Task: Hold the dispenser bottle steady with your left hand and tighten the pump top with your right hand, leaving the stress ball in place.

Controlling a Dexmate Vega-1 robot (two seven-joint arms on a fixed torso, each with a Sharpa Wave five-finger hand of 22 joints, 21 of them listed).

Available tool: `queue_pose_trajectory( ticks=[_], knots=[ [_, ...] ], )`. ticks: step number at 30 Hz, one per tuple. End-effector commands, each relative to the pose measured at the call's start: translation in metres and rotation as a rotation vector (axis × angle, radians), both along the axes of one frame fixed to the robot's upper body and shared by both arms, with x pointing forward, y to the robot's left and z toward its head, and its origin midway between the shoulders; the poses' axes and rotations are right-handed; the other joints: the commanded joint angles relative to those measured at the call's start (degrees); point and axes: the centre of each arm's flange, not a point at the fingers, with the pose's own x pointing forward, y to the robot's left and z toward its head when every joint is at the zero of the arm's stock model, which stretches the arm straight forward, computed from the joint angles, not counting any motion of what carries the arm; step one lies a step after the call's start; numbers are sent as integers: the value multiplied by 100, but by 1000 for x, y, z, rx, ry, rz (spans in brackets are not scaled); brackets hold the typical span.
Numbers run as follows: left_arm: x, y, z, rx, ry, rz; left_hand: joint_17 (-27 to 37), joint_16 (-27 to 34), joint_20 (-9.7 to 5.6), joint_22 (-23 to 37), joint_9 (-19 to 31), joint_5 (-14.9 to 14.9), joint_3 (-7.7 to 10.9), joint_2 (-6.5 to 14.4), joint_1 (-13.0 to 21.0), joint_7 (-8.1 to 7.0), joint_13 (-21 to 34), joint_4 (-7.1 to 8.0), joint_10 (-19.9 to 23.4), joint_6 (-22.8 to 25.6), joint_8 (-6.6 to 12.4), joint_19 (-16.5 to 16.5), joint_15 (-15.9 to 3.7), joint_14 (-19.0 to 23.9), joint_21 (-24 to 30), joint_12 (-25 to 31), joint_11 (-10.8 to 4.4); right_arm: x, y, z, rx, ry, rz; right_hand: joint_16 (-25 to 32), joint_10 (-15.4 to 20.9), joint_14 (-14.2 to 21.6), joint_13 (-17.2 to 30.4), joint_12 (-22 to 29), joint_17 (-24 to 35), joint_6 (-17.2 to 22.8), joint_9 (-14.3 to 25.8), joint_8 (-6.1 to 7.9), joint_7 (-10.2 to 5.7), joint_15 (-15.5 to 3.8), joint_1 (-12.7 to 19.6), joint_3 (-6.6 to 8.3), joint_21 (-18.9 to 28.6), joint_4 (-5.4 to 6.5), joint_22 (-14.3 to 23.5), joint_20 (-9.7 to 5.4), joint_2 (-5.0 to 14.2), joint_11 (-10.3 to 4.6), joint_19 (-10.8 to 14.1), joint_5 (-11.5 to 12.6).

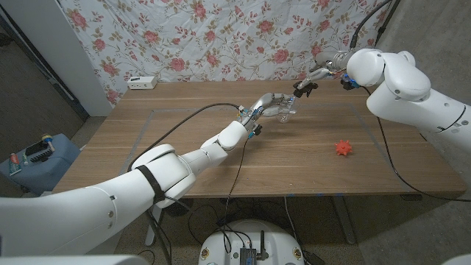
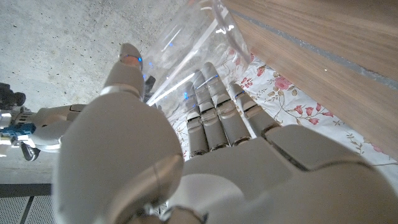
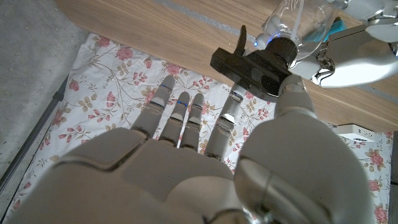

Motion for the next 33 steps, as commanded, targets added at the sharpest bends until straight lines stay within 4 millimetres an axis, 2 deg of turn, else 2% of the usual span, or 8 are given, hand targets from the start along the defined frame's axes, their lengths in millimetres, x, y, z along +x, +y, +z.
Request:
queue_pose_trajectory(
  ticks=[1,15,33],
  knots=[
    [1,0,0,1,5,2,-2,20,-543,6,27,45,541,485,-404,-302,12,507,79,721,22,33,-293,47,9,19,-27,0,4,-2,-10,-18,-32,29,130,83,8,74,13,154,16,67,-2,-9,-42,-10,28,15,33,-16,25,12,82,-28],
    [2,0,0,4,12,3,-1,21,-541,6,27,43,545,483,-413,-297,18,508,89,717,19,32,-275,49,9,25,-36,3,7,-3,-8,-52,-76,57,380,230,-10,123,17,620,-7,249,63,-42,-104,-43,19,11,35,-50,41,-16,165,-53],
    [0,-1,1,4,5,-3,-1,21,-538,6,28,44,555,485,-412,-319,13,506,85,721,20,33,-280,46,9,19,-36,5,13,-4,-32,-92,-118,102,729,486,-42,176,22,1402,23,609,98,-157,-95,-55,14,-46,37,-125,65,-57,300,-62]
  ],
)
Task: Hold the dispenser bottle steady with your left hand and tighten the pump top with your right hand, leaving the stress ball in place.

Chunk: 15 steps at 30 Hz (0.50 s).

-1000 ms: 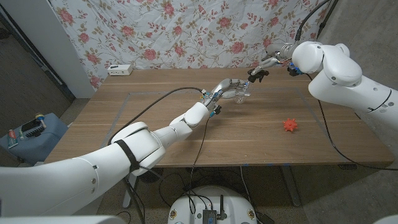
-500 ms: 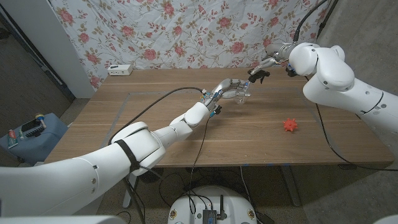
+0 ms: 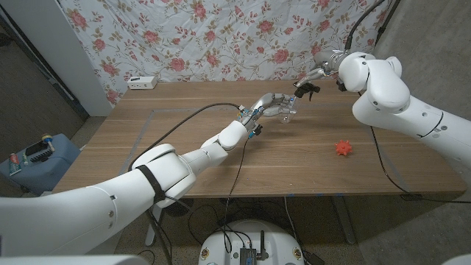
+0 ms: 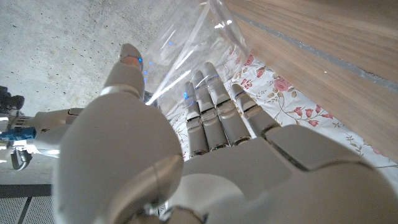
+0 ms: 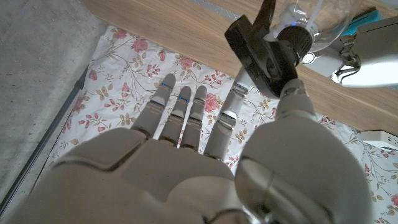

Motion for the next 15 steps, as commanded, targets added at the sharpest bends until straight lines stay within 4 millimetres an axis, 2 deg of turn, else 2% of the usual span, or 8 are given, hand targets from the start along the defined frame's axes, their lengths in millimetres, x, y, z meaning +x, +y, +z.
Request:
queue_pose_trajectory(
  ticks=[1,11,15],
  knots=[
    [-1,-1,0,1,-3,-4,0,22,-536,7,27,31,542,487,-412,-328,15,520,89,691,43,31,-281,47,9,39,-43,2,3,-1,-12,-21,-27,48,118,125,9,40,24,199,80,133,-4,-27,24,-16,14,-23,7,-18,25,-27,73,6],
    [-1,-1,-1,-3,-4,-5,0,23,-531,7,27,32,550,492,-406,-320,15,517,84,687,41,30,-283,50,8,37,-42,4,5,-2,-6,-38,-53,59,287,239,-3,75,24,448,157,305,35,-87,14,-8,2,-33,8,-53,28,-77,91,10],
    [-2,-1,-1,-5,-5,-7,0,22,-532,7,27,31,551,489,-404,-315,17,514,90,694,44,31,-282,47,9,40,-42,5,6,-3,-4,-46,-59,56,403,287,-12,100,23,620,205,423,43,-117,17,1,0,-44,8,-84,30,-122,111,12]
  ],
)
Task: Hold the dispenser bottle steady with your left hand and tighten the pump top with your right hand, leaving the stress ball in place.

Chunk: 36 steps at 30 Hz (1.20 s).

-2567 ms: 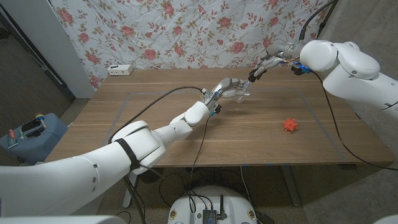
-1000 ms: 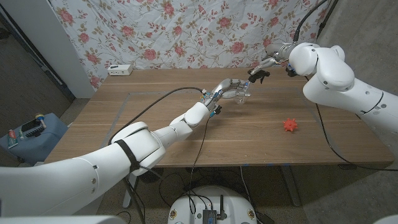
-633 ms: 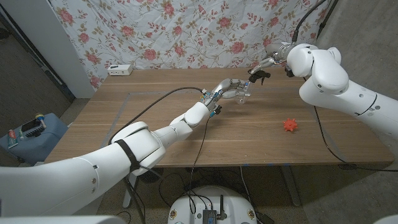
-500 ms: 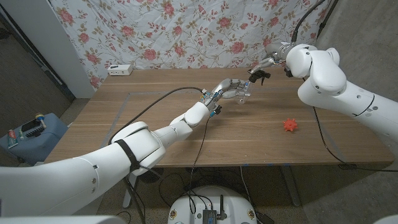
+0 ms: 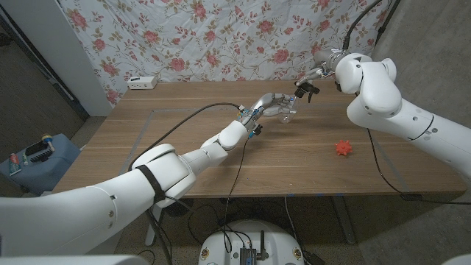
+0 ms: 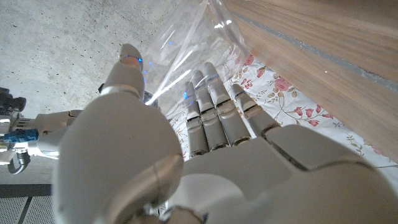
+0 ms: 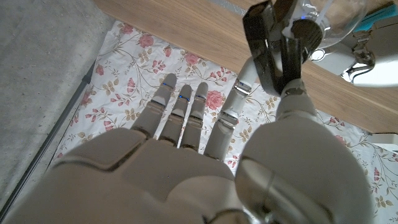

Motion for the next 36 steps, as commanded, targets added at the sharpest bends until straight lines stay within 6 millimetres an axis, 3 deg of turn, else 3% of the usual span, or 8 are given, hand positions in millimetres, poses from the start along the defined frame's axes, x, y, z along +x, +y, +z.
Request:
queue_pose_trajectory(
  ticks=[1,28,36],
  knots=[
    [-2,-1,-2,-6,-4,-5,0,23,-529,8,26,32,552,492,-404,-313,18,515,88,687,17,29,-281,50,8,15,-43,2,2,-2,7,-21,-28,40,122,120,11,52,26,186,53,130,23,-38,13,25,1,-17,9,-36,42,-24,70,28],
    [-2,-2,-4,-9,2,-3,0,24,-519,8,27,30,570,506,-408,-318,25,519,85,684,15,23,-276,55,8,14,-38,7,5,-5,42,-52,-33,122,688,511,-40,159,55,992,379,800,155,-208,177,145,9,-98,9,-149,169,-139,251,24],
    [0,-3,-3,-7,9,1,-1,22,-519,8,27,31,576,507,-402,-312,24,513,97,689,17,25,-276,50,9,18,-54,10,5,-5,58,-59,-31,143,842,566,-56,185,70,1096,389,916,166,-236,254,178,0,-123,9,-135,208,-192,265,7]
  ],
)
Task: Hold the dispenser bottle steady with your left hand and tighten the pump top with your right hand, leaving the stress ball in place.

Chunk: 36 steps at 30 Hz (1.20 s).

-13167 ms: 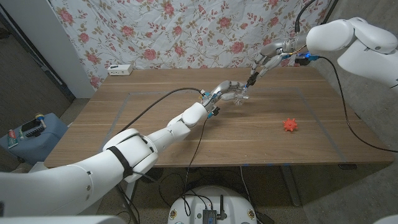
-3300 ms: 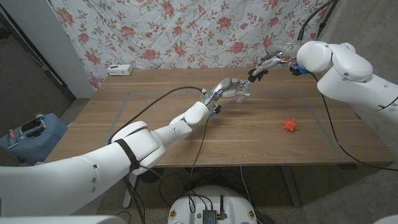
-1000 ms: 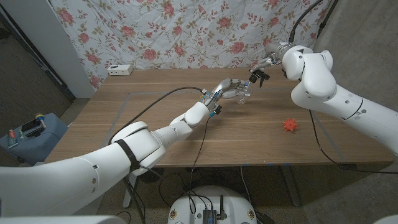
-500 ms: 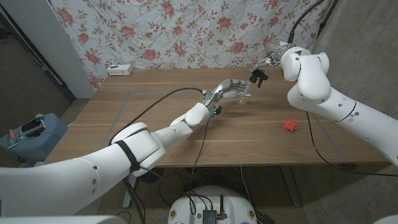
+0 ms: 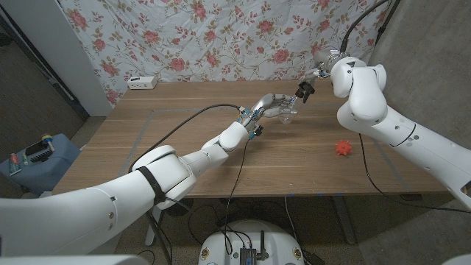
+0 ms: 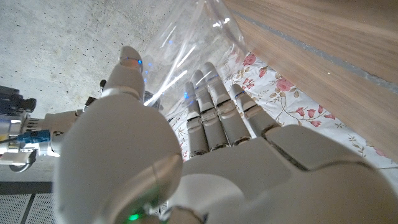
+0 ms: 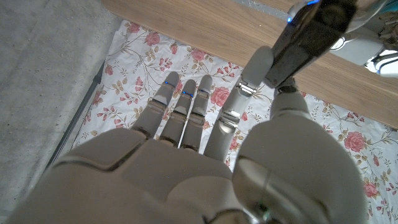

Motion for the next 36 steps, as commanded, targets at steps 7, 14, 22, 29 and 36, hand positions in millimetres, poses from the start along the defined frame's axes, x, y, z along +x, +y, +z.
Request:
queue_pose_trajectory(
  ticks=[7,14,22,29,36],
  knots=[
    [4,-1,1,5,20,12,0,23,-520,8,30,41,578,409,-312,-317,26,514,102,694,42,27,-271,53,10,26,-46,4,0,0,31,-22,1,65,278,168,-15,72,21,212,-65,137,27,-82,117,66,-2,-29,9,4,42,-14,66,1],
    [5,-2,2,9,28,16,2,27,-520,8,30,41,579,408,-307,-318,25,510,104,700,44,24,-284,59,9,26,-44,4,-1,0,41,-26,6,86,347,228,-28,73,26,239,-145,182,34,-93,117,67,-5,-19,9,3,57,-47,78,-14],
    [7,-3,4,8,31,24,2,28,-519,8,30,40,579,408,-314,-314,24,513,104,692,41,28,-275,64,10,24,-45,1,-4,2,49,-34,9,17,267,193,-52,-27,19,104,-433,135,37,-28,-278,-85,-33,149,11,79,-59,1,25,-60],
    [8,-3,6,3,30,33,2,29,-526,8,29,40,581,406,-312,-302,24,511,106,700,43,35,-279,68,13,24,-45,-1,-9,5,54,-47,-2,-27,213,156,-60,-84,18,-42,-457,107,14,7,-505,-166,-40,240,12,122,-105,53,3,-56],
    [9,-2,5,-3,36,37,2,28,-540,8,29,40,584,405,-314,-299,26,511,126,706,45,44,-278,71,15,32,-31,-6,-13,9,60,-79,-16,-84,139,102,-65,-155,14,-275,-520,6,7,52,-704,-225,-48,316,12,155,-125,67,-31,-43]
  ],
)
